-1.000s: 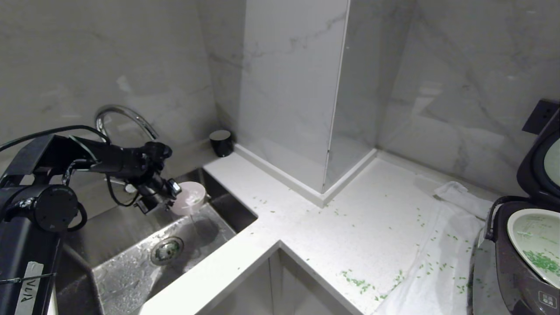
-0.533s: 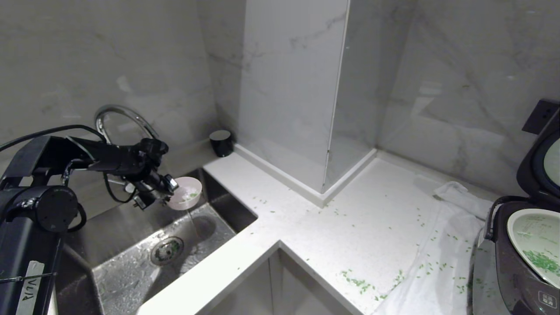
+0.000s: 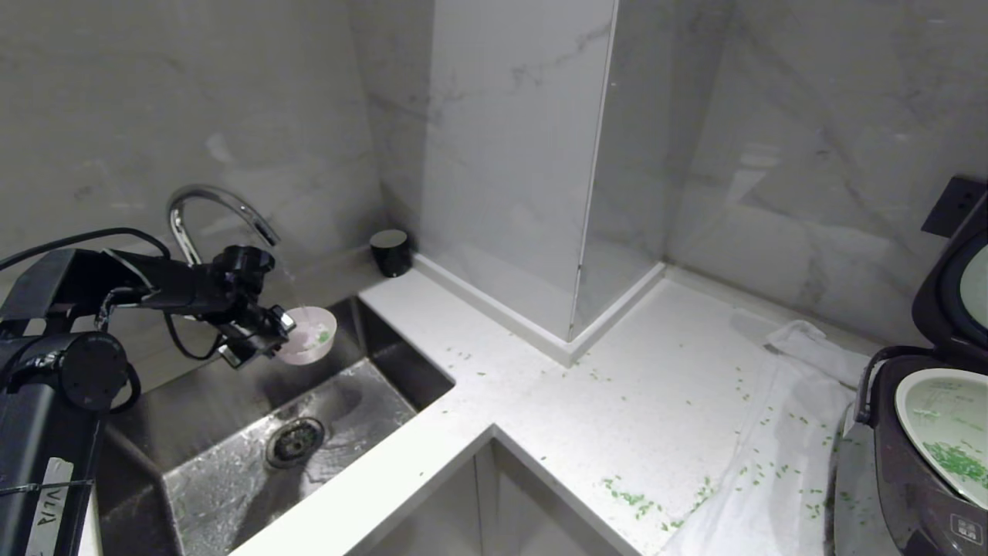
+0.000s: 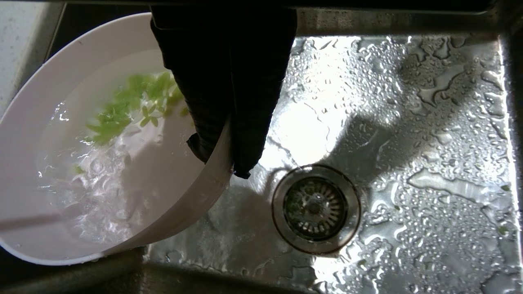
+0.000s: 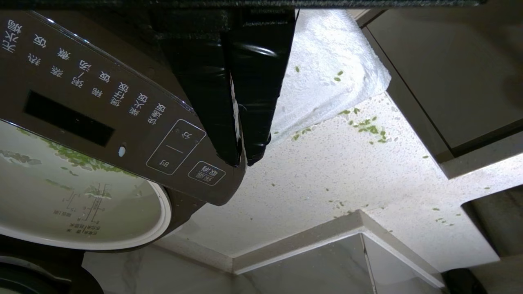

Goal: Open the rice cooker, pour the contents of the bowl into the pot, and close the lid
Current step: Fill a bowl with water from the tap

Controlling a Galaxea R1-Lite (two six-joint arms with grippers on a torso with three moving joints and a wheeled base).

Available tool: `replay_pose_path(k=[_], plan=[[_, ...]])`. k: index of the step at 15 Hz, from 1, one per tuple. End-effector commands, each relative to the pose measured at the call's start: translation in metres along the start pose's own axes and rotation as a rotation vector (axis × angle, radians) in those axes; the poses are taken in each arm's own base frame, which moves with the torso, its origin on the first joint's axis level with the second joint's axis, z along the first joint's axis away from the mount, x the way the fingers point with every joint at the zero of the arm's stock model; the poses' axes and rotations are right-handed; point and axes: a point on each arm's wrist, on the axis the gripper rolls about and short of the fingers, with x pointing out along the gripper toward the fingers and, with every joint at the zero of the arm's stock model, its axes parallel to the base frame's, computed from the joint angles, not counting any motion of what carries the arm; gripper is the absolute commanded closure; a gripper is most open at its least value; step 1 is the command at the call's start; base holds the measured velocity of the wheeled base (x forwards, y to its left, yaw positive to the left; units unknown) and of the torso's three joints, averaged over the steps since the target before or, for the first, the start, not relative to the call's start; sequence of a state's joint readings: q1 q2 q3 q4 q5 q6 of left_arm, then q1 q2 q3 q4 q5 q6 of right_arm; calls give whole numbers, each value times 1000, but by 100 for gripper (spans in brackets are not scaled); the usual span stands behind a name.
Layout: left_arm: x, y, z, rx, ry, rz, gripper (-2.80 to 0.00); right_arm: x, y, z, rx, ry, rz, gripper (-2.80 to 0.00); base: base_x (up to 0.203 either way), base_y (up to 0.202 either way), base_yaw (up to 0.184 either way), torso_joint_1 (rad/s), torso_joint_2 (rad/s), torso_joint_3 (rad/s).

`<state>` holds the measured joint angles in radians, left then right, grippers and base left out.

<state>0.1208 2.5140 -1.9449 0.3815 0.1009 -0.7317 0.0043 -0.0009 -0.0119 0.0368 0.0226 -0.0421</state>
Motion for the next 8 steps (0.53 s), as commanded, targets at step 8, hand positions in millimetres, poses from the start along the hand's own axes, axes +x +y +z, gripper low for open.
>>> replay_pose_path(k=[8], plan=[[-27,-32,-52,107,145,20,0,0,0,0,-1,-1,1,0,0,0,0,0,0,0]])
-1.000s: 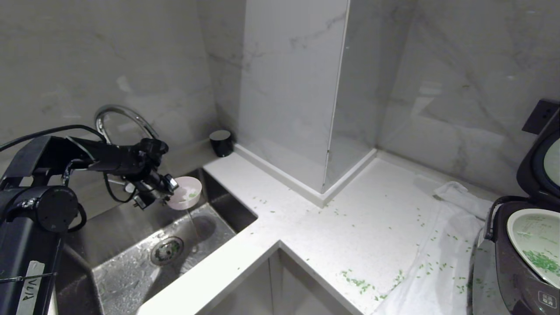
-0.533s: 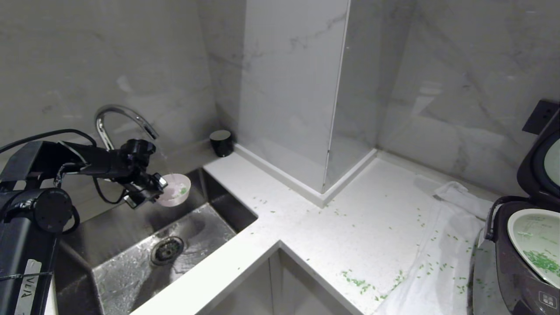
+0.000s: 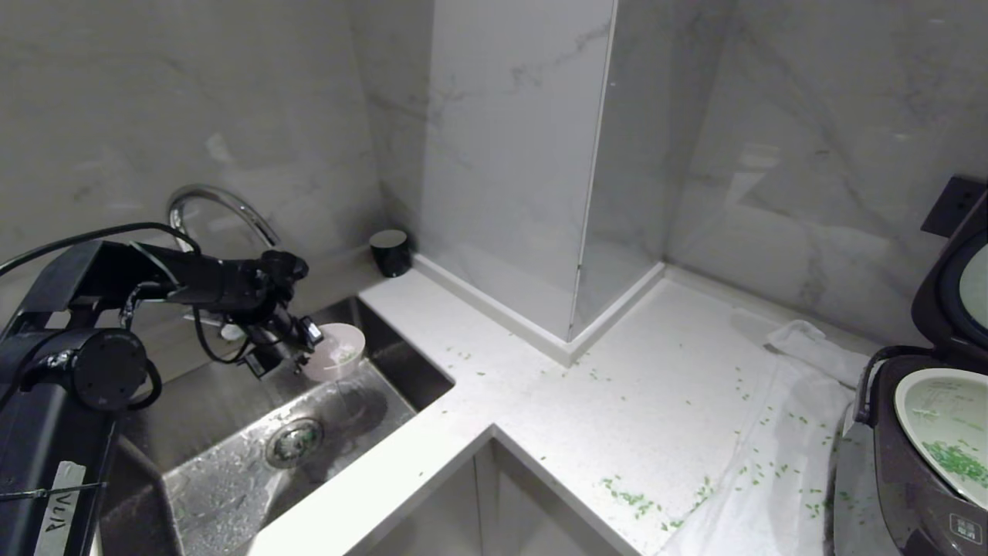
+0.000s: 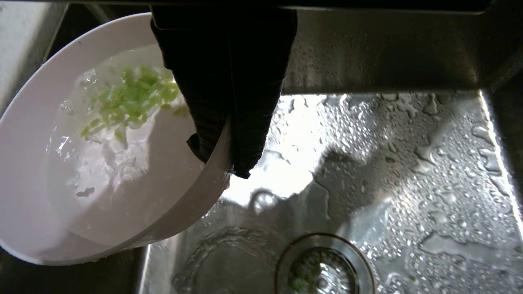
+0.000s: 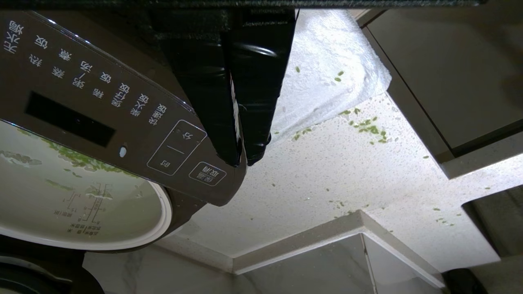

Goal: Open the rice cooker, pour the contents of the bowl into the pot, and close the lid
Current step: Fill a bowl with water from the tap, then place the bowl on the table

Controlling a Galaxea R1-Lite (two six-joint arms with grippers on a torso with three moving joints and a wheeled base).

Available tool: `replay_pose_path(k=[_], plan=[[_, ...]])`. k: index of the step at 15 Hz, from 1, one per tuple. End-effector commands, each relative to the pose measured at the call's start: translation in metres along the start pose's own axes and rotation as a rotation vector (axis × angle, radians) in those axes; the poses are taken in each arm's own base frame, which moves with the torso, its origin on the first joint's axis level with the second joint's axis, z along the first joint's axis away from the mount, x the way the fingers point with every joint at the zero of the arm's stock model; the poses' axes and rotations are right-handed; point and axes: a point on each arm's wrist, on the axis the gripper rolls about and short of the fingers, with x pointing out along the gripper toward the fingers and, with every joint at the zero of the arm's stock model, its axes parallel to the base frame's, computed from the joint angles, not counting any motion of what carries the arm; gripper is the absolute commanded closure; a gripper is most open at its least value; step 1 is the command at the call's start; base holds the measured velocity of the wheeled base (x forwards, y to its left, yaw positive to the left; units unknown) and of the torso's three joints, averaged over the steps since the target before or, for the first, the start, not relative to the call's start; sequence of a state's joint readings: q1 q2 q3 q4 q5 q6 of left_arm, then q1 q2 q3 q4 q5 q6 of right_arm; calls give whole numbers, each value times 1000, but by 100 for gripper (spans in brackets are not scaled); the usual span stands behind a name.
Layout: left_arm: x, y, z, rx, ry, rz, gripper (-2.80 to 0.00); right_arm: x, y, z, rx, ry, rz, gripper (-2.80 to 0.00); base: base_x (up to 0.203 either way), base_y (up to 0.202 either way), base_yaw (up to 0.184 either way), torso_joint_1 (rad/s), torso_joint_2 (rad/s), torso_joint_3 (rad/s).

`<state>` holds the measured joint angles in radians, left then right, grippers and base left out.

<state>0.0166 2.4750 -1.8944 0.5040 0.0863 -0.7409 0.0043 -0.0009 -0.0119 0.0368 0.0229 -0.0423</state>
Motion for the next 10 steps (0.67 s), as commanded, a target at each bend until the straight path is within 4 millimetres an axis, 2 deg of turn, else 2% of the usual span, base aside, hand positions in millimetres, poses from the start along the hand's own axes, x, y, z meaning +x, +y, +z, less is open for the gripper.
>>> replay_pose_path(k=[1,6,10], plan=[[-11,-13,-13,30,8,-21,0,0,0,0,-1,-1,0,0,0,0,0,0,0,0],[-22,-43,-42,97,26,-64,0,0,0,0,-1,0,1,0,0,0,0,0,0,0],[-32,-76,-84,187,56,-110,0,0,0,0,-1,-1,0,0,0,0,0,0,0,0]])
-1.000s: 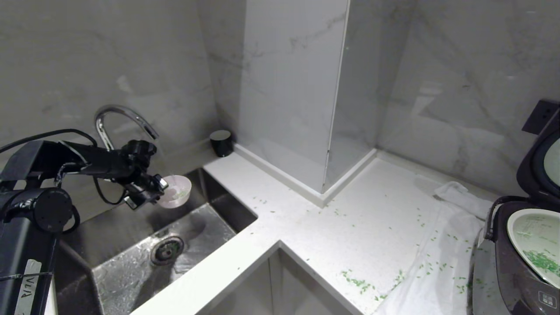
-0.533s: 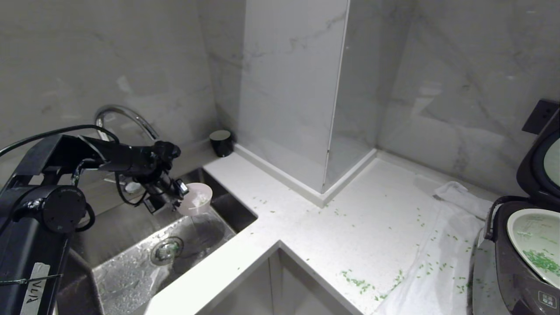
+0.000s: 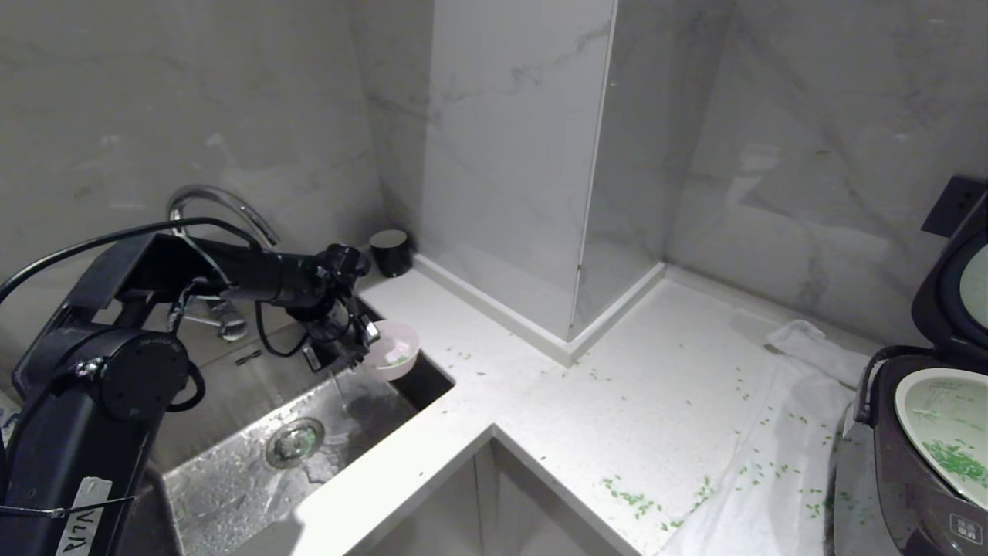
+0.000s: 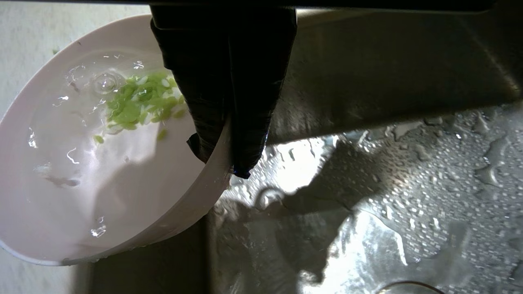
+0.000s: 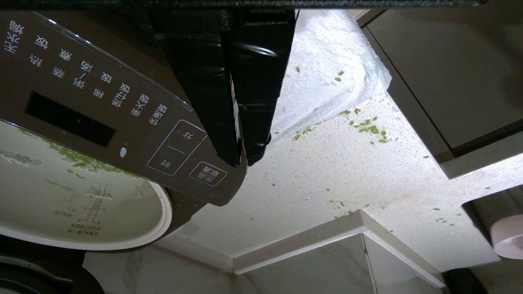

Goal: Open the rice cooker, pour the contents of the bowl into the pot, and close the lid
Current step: Place the bowl on the table

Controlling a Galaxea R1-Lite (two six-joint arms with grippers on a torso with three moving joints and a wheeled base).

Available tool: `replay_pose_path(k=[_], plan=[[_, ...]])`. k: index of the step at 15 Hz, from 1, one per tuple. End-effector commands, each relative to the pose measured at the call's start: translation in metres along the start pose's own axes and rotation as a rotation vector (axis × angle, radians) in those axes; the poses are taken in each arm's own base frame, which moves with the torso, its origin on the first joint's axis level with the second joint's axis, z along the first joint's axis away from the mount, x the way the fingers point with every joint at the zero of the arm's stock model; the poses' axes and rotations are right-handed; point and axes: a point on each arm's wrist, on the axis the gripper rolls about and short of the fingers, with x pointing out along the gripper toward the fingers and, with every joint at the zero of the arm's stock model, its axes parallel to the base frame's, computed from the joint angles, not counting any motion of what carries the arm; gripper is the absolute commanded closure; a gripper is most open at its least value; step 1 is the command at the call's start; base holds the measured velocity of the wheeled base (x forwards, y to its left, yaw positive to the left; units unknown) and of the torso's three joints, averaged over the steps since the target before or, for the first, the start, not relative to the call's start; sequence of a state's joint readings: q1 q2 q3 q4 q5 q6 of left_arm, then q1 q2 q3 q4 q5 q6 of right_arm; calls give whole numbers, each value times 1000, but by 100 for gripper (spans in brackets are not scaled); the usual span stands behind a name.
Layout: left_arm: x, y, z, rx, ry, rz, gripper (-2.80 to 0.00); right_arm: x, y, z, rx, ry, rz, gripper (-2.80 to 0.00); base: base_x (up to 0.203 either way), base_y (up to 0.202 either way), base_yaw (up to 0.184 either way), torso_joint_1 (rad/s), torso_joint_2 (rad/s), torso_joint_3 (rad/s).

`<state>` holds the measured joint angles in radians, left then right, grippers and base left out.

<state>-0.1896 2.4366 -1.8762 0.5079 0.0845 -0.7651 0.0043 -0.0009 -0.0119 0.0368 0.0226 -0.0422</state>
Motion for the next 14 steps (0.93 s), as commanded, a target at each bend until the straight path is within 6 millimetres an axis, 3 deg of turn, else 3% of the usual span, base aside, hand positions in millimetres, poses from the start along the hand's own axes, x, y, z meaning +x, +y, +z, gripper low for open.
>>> replay_pose_path(k=[1,8,10,14], plan=[[-5,-24,-25,58,20,-29,0,0,0,0,-1,0,1,0,0,0,0,0,0,0],[-21,-82,-93,236,61,-117,0,0,0,0,-1,-1,1,0,0,0,0,0,0,0],[-28,-93,-101,262,52,-149,0,0,0,0,-1,-1,1,0,0,0,0,0,0,0],[-21,-109,-129,327,75,-168,0,0,0,0,-1,-1,1,0,0,0,0,0,0,0]])
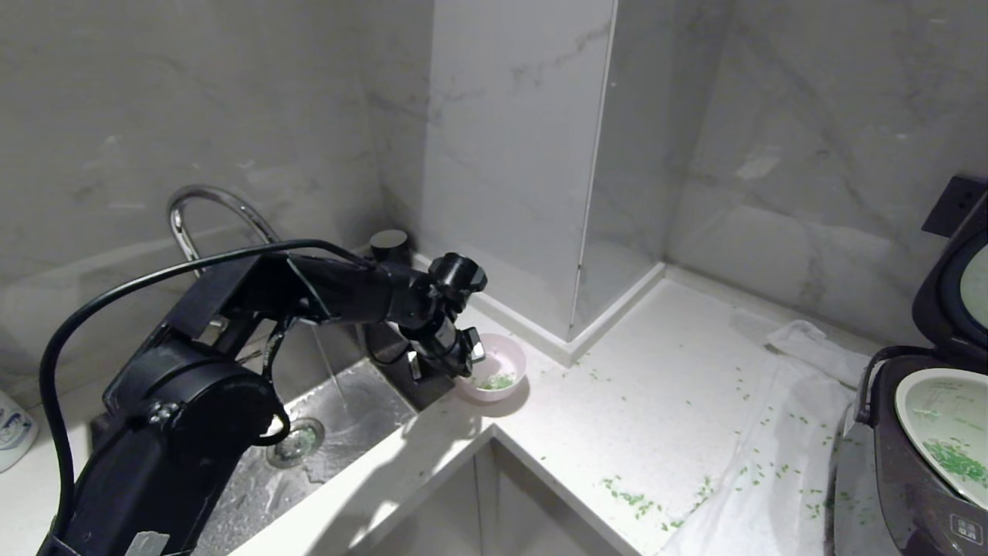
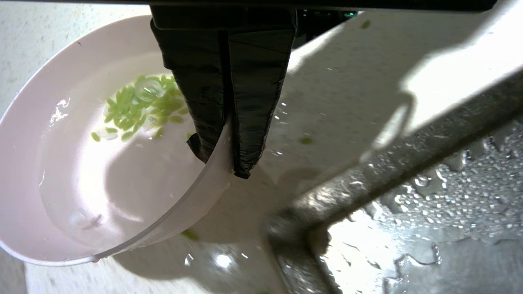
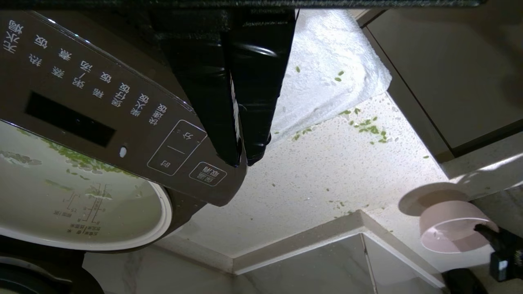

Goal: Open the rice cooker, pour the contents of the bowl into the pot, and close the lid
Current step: Place the bowl on the table

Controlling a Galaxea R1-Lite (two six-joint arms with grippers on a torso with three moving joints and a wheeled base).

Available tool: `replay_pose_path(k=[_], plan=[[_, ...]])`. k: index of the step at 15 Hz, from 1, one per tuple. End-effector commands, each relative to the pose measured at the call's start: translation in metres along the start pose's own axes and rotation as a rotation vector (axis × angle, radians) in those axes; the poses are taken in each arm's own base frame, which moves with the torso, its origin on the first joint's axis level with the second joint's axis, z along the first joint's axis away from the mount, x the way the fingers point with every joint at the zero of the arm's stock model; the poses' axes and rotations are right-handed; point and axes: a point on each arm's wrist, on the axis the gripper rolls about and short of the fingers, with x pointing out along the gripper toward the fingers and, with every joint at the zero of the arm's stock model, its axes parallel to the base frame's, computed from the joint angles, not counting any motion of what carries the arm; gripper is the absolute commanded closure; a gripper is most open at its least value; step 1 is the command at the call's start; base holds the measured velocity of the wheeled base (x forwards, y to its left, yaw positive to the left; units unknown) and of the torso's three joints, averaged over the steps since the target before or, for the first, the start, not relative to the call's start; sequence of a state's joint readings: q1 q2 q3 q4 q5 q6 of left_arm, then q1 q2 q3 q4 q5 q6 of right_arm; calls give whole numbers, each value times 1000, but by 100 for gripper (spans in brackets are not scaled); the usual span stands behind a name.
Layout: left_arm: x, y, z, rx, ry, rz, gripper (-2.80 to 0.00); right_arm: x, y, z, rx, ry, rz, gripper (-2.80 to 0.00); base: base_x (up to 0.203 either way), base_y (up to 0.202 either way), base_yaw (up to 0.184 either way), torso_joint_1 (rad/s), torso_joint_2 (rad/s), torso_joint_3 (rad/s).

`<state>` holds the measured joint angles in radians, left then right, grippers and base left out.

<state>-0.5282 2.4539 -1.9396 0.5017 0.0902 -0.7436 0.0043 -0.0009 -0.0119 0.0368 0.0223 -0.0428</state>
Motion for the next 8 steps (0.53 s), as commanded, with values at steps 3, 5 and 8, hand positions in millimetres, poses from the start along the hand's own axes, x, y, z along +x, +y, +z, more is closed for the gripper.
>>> replay_pose_path(k=[3,5,8], plan=[[18,-14,-20,39,21,-7,0,0,0,0,0,1,1,0,0,0,0,0,0,0],[19,-17,-21,47,16,-16,0,0,0,0,0,0,1,0,0,0,0,0,0,0],[26,-18,-24,54,14,-17,0,0,0,0,0,1,1,0,0,0,0,0,0,0]])
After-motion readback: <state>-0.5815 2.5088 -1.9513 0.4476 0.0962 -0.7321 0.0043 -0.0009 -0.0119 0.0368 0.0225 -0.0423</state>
